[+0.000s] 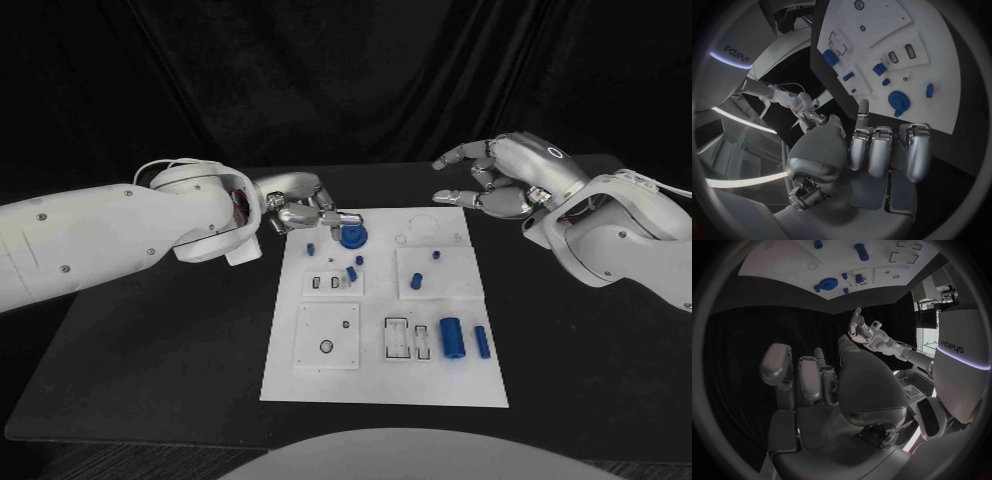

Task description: Assemble the parts on the task board

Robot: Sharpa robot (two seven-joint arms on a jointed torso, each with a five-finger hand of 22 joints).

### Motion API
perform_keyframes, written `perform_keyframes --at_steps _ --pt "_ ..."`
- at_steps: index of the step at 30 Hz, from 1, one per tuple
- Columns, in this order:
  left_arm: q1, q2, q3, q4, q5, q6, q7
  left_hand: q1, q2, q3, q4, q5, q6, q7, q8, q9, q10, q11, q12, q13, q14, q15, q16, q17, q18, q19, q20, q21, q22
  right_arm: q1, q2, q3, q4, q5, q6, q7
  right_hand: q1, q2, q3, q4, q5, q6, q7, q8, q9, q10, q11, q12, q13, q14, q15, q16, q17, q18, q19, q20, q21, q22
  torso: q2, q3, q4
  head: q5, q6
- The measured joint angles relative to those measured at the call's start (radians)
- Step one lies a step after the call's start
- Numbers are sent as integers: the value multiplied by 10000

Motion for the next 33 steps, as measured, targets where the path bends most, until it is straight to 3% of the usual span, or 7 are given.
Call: perform_keyframes --at_steps 4,9,12,19,33 --pt "7 331 -2 -143 -292 731 -1082 360 -228 152 -251 476 -105 -105 247 544 -48 -55 0 -2 -21 -85 0 0 0 73 -73 0 0 -106 -19 0 -54 6 86 -1 33 33 0 0 0 0 0 23 -10 0 0 25 0 -37 36 0 -1 0 0 0 0 0 -40 90 -69 63 -184" --pt "8 801 -2 -349 -491 1442 -2136 376 -248 180 -274 434 -5 -205 593 1190 -10 -192 0 -2 -21 -194 0 -1 1 181 -181 45 -1 -193 -4 0 -136 11 159 1 40 39 -1 -55 69 34 35 40 -11 0 0 40 0 -37 37 0 -2 0 0 0 0 -1 -57 186 -170 222 -258" --pt "11 1058 0 -525 -568 1755 -2657 362 -233 292 -276 394 -87 -343 1014 2001 -16 -305 0 -1 13 -335 0 -1 2 253 -261 45 -1 -216 23 0 -172 14 191 5 40 39 -1 -55 119 34 35 40 -22 0 0 40 -1 -37 37 0 -10 0 0 0 0 -1 -61 227 -208 261 -263" --pt "11 1480 1 -941 -672 2293 -3425 242 -222 429 -303 393 -310 -411 1194 2796 -28 -391 -1 0 29 -422 0 -2 2 195 -343 45 -2 -233 61 0 -226 19 273 11 -15 92 -1 -55 119 34 35 40 -31 0 0 40 -1 -36 36 0 -9 0 0 0 0 -2 -49 265 -248 322 -267" --pt "10 1923 -2 -1330 -731 2683 -3661 327 -136 828 -646 626 -516 -409 1077 3255 -30 -391 -1 0 29 -422 0 -3 5 123 -414 -48 -3 -253 145 1 -336 24 446 7 -15 91 -1 -55 118 34 35 40 -40 0 -1 40 -2 -36 37 0 -20 0 0 0 -1 -3 -69 241 -243 357 -267"
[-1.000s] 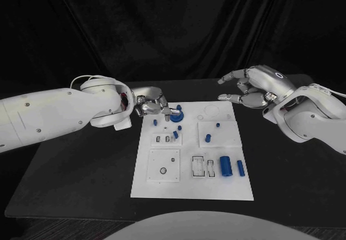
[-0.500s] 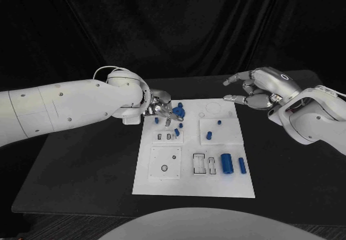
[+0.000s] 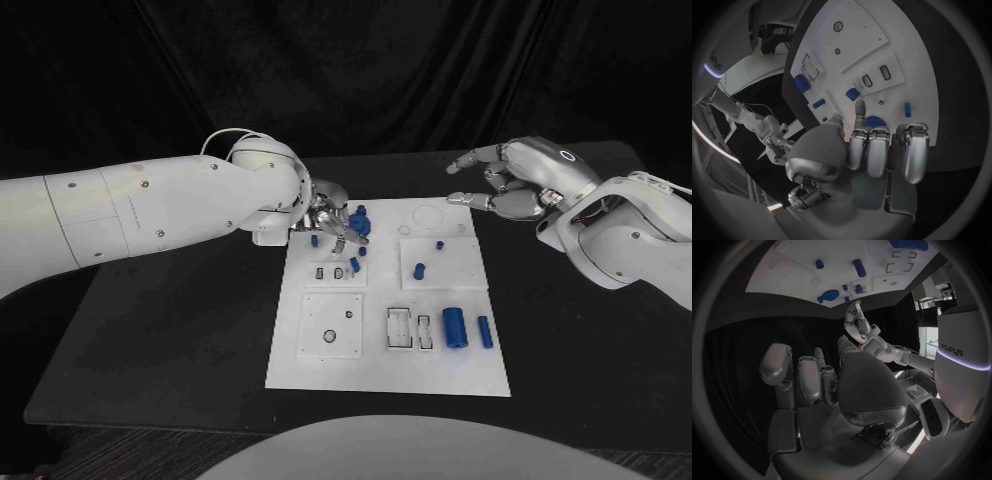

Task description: Assemble the parts on the task board

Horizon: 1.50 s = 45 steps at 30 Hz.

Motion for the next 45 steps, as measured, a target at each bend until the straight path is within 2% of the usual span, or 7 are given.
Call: perform_keyframes --at_steps 9,15,25,39,45 --pt "-27 179 0 -146 -12 79 40 47 47 96 -97 53 0 0 0 144 -1 1 0 0 0 1 0 -1 0 0 0 -37 -1 -16 43 0 -68 1 75 0 0 0 0 0 -1 0 0 0 1 0 0 0 0 0 0 0 -17 0 0 0 0 -1 -12 -1 -6 35 4" --pt "-119 260 0 -245 -17 116 68 47 47 96 -96 53 0 0 0 156 -1 1 0 1 0 1 0 -1 0 0 1 -37 -1 -31 75 0 -104 2 116 -1 -1 -1 0 0 -1 0 0 0 1 0 0 0 0 0 0 0 -16 0 0 0 -1 -1 -25 12 -5 4 4" --pt "-336 286 -3 -353 -23 156 78 48 47 223 -167 53 55 -54 0 353 -1 2 -1 1 -37 -35 0 -1 0 -37 -36 -75 -2 -62 83 0 -144 3 198 -5 -16 15 0 0 -2 0 0 0 -1 0 0 0 -1 0 0 0 -23 0 0 0 -1 -2 -43 16 -6 -12 4" --pt "-442 237 -1 -398 -27 230 72 48 46 317 -207 82 125 -124 0 631 8 -62 -1 3 -37 -34 0 -2 0 -90 -88 -118 -3 -87 83 0 -180 5 344 -23 -41 39 0 0 -2 71 0 0 -7 0 0 0 -1 0 0 0 -49 0 0 0 -4 -2 -62 5 -8 15 4" --pt "-479 256 -2 -415 -28 277 76 48 46 417 -306 111 125 -124 0 788 8 -62 -1 2 2 -72 0 -3 0 -90 -88 -118 -3 -91 91 0 -192 5 399 -38 -40 38 0 0 -2 71 0 0 -7 0 0 0 -1 0 0 0 -49 -1 0 0 -4 6 -69 0 12 -39 4"
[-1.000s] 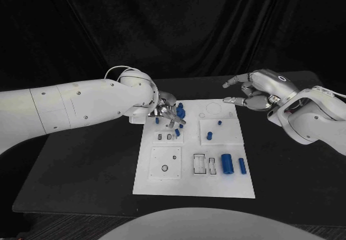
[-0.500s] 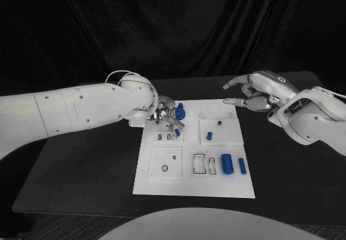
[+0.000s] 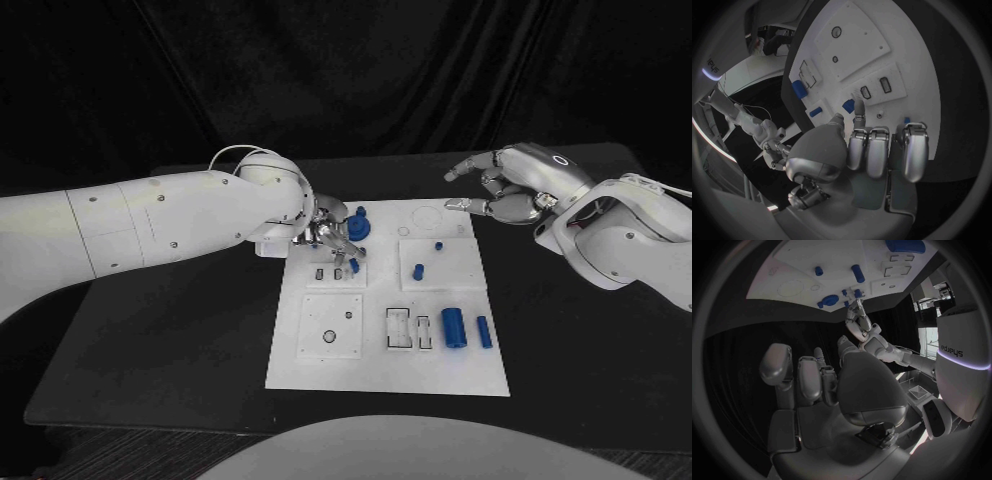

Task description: Assemble the parts on the task board

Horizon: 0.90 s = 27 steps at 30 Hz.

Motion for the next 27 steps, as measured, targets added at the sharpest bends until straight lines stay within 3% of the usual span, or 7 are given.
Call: perform_keyframes --at_steps 12,27 --pt "-108 99 -1 -90 -4 36 83 83 -82 272 -273 320 0 0 -61 311 0 1 0 0 -37 -35 0 0 0 -36 -36 -41 -1 -2 10 0 -36 1 76 -35 0 0 -28 -28 39 0 0 0 1 27 27 0 0 0 0 0 -13 0 0 0 0 -2 4 -1 -10 3 0" --pt "-179 202 -1 -240 -6 41 224 160 -80 493 -439 456 -75 1 -177 449 0 2 -1 0 -37 -34 0 0 1 -108 -35 -78 -1 -4 15 0 -87 2 151 -81 1 -1 -28 -28 39 0 0 0 2 26 26 0 0 0 0 0 -13 0 0 0 0 -3 10 10 -18 -19 0"
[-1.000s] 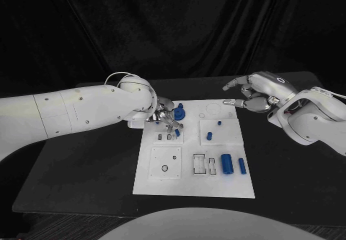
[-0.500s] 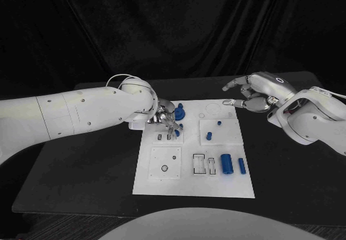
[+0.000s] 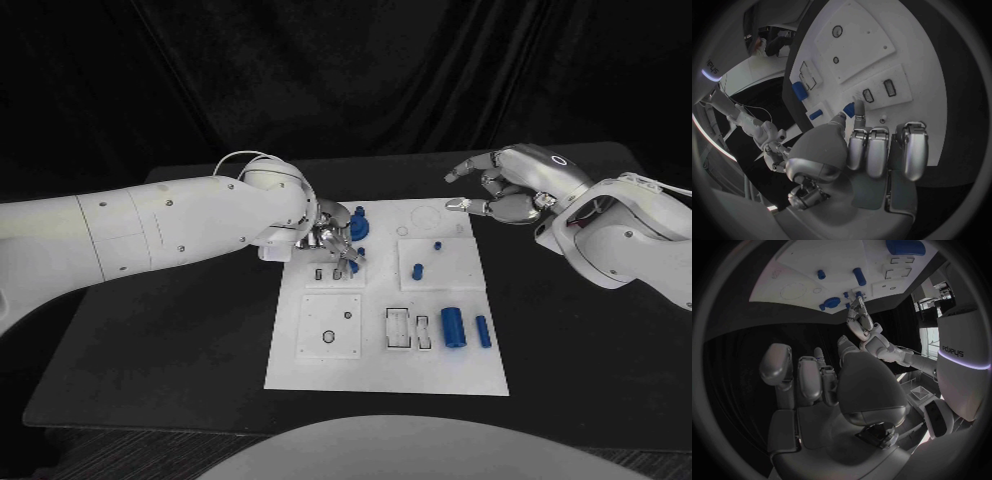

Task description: Assemble the parts on the task board

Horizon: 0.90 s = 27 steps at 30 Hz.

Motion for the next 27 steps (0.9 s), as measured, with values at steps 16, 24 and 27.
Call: perform_keyframes --at_steps 16,24,27 --pt "-18 67 0 -74 -1 36 59 122 -122 442 -331 109 0 0 -171 195 4 -70 -1 0 4 -3 0 0 1 1 0 -38 0 -2 23 0 -37 1 72 -51 44 43 -41 -41 78 37 37 37 -26 -37 36 0 0 28 27 0 -37 0 0 0 -121 -2 -3 2 -1 -22 0" --pt "-33 84 3 -89 -1 73 63 176 -176 719 -552 185 0 0 -288 299 4 -70 -1 0 7 -63 0 0 1 0 0 -37 0 -15 32 0 -57 2 119 -79 121 120 -68 -151 265 37 37 37 -68 -8 66 0 0 28 28 0 -83 0 -37 37 -208 -3 -10 8 -2 -26 1" --pt "-36 86 3 -90 -1 89 63 211 -212 810 -625 246 0 0 -355 336 4 -70 -2 0 -1 -72 0 0 1 0 0 -37 0 -20 34 0 -62 3 137 -88 121 120 -58 -198 355 73 73 37 -88 -8 66 0 0 28 28 -38 -105 0 -37 37 -246 -3 -13 8 -6 -20 0"
